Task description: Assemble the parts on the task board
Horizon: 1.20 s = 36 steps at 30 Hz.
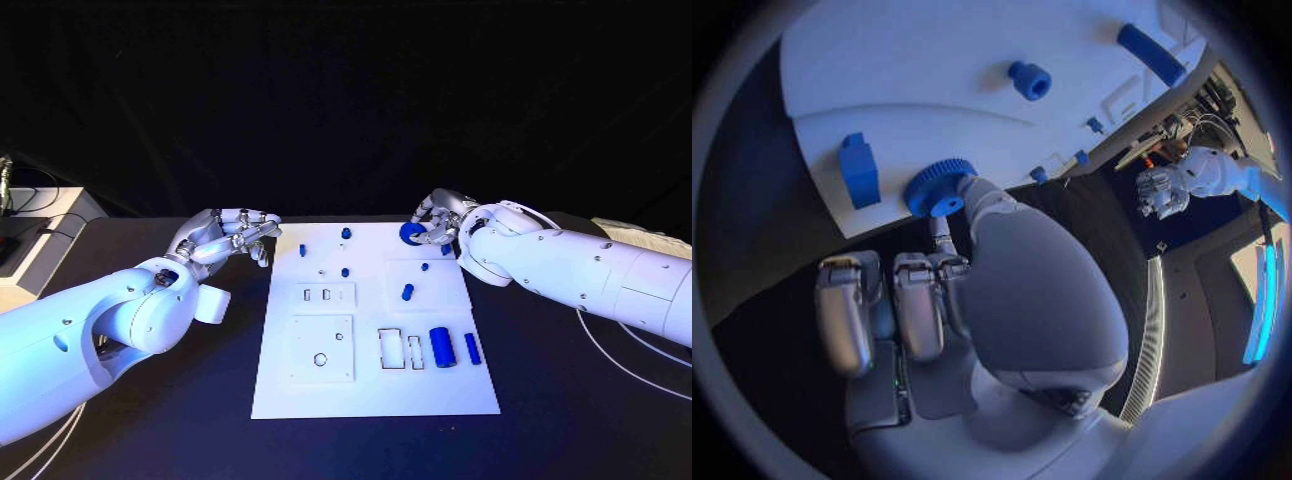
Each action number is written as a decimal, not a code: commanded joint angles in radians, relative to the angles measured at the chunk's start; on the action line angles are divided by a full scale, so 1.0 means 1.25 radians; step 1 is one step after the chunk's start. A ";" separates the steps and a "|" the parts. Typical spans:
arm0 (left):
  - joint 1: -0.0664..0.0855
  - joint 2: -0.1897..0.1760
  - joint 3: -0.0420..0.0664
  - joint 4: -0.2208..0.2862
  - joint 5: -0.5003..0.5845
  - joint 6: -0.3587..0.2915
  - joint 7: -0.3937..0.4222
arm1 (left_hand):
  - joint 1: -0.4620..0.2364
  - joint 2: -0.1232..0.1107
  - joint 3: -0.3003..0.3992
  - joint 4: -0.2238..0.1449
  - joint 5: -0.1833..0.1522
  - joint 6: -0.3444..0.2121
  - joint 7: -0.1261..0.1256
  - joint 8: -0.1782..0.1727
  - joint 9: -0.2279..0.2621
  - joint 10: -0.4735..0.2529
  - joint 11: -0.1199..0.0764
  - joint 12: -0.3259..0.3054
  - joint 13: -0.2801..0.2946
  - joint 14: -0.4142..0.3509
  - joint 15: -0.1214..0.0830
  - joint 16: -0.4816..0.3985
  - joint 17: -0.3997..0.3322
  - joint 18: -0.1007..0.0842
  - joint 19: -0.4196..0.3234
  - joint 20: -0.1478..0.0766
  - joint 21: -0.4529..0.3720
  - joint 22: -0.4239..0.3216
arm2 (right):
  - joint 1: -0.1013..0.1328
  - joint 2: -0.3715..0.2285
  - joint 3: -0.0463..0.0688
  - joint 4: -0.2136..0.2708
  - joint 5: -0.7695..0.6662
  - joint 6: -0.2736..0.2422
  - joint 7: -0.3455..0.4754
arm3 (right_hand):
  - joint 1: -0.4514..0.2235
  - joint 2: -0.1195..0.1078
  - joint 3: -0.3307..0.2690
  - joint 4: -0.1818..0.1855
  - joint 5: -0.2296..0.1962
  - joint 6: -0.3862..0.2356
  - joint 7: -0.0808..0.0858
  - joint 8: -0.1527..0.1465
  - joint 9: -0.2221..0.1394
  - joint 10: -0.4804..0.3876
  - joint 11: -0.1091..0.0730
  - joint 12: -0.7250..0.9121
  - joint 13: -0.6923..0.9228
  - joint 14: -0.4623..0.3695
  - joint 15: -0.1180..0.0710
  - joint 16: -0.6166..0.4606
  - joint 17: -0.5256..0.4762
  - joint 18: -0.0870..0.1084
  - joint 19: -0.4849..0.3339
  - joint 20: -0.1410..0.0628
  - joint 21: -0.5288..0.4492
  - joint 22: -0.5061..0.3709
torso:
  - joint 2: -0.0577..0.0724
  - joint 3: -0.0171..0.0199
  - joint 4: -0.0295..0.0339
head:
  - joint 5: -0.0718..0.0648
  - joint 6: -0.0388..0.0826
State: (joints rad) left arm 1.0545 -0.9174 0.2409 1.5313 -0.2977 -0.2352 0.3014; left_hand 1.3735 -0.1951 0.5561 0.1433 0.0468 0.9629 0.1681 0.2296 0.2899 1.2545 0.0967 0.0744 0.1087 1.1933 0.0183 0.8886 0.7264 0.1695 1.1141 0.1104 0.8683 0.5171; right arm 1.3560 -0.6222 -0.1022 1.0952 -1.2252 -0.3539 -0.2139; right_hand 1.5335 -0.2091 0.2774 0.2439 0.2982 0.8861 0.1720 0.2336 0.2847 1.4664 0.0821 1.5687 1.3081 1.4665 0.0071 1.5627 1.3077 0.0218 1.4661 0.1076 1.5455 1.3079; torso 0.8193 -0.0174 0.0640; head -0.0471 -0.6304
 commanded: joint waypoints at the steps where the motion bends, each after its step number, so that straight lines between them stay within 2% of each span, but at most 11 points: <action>1: 0.000 0.002 0.001 0.001 -0.002 0.014 0.003 | -0.003 -0.001 0.004 -0.002 0.003 -0.007 0.001 -0.003 0.001 -0.006 -0.001 -0.003 0.001 -0.005 0.001 0.003 0.001 0.010 -0.004 0.000 0.003 0.001 | -0.005 -0.003 -0.003 0.005 -0.061 -0.010 0.006 | 0.010 -0.007 0.044 -0.012 0.005 0.011 0.000 0.001 -0.003 0.084 0.004 0.002 0.210 0.079 0.004 0.003 0.191 -0.013 0.075 0.004 0.007 0.194 | 0.000 0.0002 -0.0001 | 0.000 0.001; 7: 0.000 0.001 0.001 -0.001 -0.002 0.014 0.003 | -0.003 0.000 0.005 -0.002 0.003 -0.007 0.001 -0.003 0.001 -0.006 -0.001 -0.003 0.001 -0.006 0.001 0.004 0.001 0.010 -0.006 0.000 0.004 0.002 | -0.007 -0.010 -0.003 0.029 -0.115 -0.065 0.022 | -0.003 -0.023 0.095 -0.028 0.018 0.023 -0.002 0.004 -0.008 0.084 0.003 0.002 0.210 0.079 0.003 0.003 0.192 -0.015 0.079 0.004 0.013 0.202 | 0.000 0.0003 -0.0005 | 0.000 0.003; 13: 0.000 0.002 0.001 -0.001 -0.002 0.015 0.003 | -0.003 0.000 0.005 -0.002 0.003 -0.007 0.001 -0.003 0.001 -0.006 -0.001 -0.003 0.001 -0.006 0.001 0.004 0.001 0.010 -0.006 0.000 0.004 0.002 | -0.007 -0.018 -0.003 0.070 -0.141 -0.102 0.033 | -0.021 -0.030 0.113 -0.031 0.021 0.031 -0.004 0.006 -0.009 0.084 0.001 0.002 0.210 0.080 0.002 0.003 0.193 -0.017 0.083 0.003 0.018 0.208 | 0.000 -0.0005 -0.0002 | 0.000 0.006; 22: 0.000 0.001 0.001 -0.002 -0.002 0.014 0.002 | -0.003 0.001 0.006 -0.002 0.003 -0.007 0.001 -0.003 0.001 -0.007 -0.001 -0.003 0.001 -0.006 0.002 0.004 0.001 0.010 -0.007 0.000 0.005 0.003 | -0.002 -0.019 0.000 0.141 -0.155 -0.123 0.032 | -0.038 -0.037 0.119 -0.031 0.015 0.034 -0.005 0.006 -0.011 0.084 0.000 0.002 0.210 0.080 0.001 0.003 0.193 -0.017 0.084 0.002 0.020 0.210 | -0.001 -0.0021 -0.0009 | 0.001 0.010; 24: 0.000 0.001 0.001 -0.002 -0.002 0.014 0.002 | -0.003 0.001 0.006 -0.002 0.003 -0.007 0.001 -0.003 0.001 -0.007 -0.001 -0.003 0.001 -0.006 0.002 0.004 0.001 0.010 -0.007 0.000 0.005 0.003 | -0.001 -0.007 0.000 0.147 -0.157 -0.121 0.030 | -0.039 -0.037 0.119 -0.031 0.015 0.034 -0.005 0.006 -0.011 0.084 0.000 0.002 0.210 0.080 0.001 0.003 0.193 -0.017 0.084 0.002 0.020 0.210 | -0.001 -0.0013 -0.0012 | 0.002 0.013; 26: 0.000 0.002 0.001 -0.001 -0.002 0.015 0.002 | -0.003 0.001 0.006 -0.002 0.003 -0.007 0.001 -0.003 0.001 -0.007 -0.001 -0.003 0.001 -0.006 0.002 0.004 0.001 0.010 -0.007 0.000 0.005 0.003 | -0.001 0.006 0.000 0.149 -0.162 -0.120 0.029 | -0.041 -0.038 0.120 -0.031 0.014 0.034 -0.005 0.005 -0.011 0.084 0.000 0.002 0.210 0.079 0.000 0.003 0.193 -0.017 0.084 0.002 0.020 0.210 | 0.000 -0.0012 -0.0006 | 0.002 0.015; 29: 0.000 0.004 0.001 -0.001 -0.002 0.016 0.001 | -0.003 0.001 0.006 -0.002 0.003 -0.007 0.001 -0.003 0.001 -0.007 -0.001 -0.003 0.001 -0.006 0.002 0.004 0.001 0.010 -0.007 0.000 0.005 0.003 | -0.001 0.035 0.000 0.142 -0.172 -0.118 0.025 | -0.043 -0.038 0.120 -0.030 0.014 0.034 -0.005 0.005 -0.011 0.084 0.000 0.002 0.210 0.079 0.000 0.003 0.192 -0.017 0.084 0.002 0.020 0.210 | 0.001 -0.0023 0.0028 | -0.001 0.015; 36: 0.000 0.005 0.001 0.000 -0.002 0.017 0.001 | -0.004 0.001 0.006 -0.002 0.003 -0.008 0.002 -0.003 0.001 -0.007 -0.001 -0.003 0.001 -0.006 0.002 0.004 0.001 0.010 -0.007 0.000 0.006 0.003 | -0.007 0.094 -0.002 0.101 -0.189 -0.119 0.020 | -0.044 -0.038 0.120 -0.030 0.013 0.034 -0.005 0.005 -0.011 0.084 0.000 0.002 0.210 0.079 0.000 0.003 0.191 -0.017 0.084 0.002 0.020 0.210 | 0.002 -0.0024 0.0039 | 0.003 0.015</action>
State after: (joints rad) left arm 1.0542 -0.9135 0.2408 1.5284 -0.2981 -0.2322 0.2990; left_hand 1.3735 -0.1951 0.5590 0.1405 0.0468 0.9594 0.1716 0.2296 0.2904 1.2545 0.0967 0.0744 0.1092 1.1933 0.0183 0.8886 0.7270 0.1696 1.1129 0.1092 0.8729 0.5205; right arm 1.3505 -0.5119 -0.1037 1.2321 -1.4253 -0.4951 -0.1893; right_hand 1.4853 -0.2566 0.4214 0.2045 0.3190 0.9230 0.1667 0.2423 0.2688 1.4662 0.0819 1.5687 1.3076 1.4665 0.0071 1.5626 1.3074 0.0132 1.4661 0.1075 1.5640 1.3077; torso 0.8207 -0.0203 0.0678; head -0.0456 -0.6110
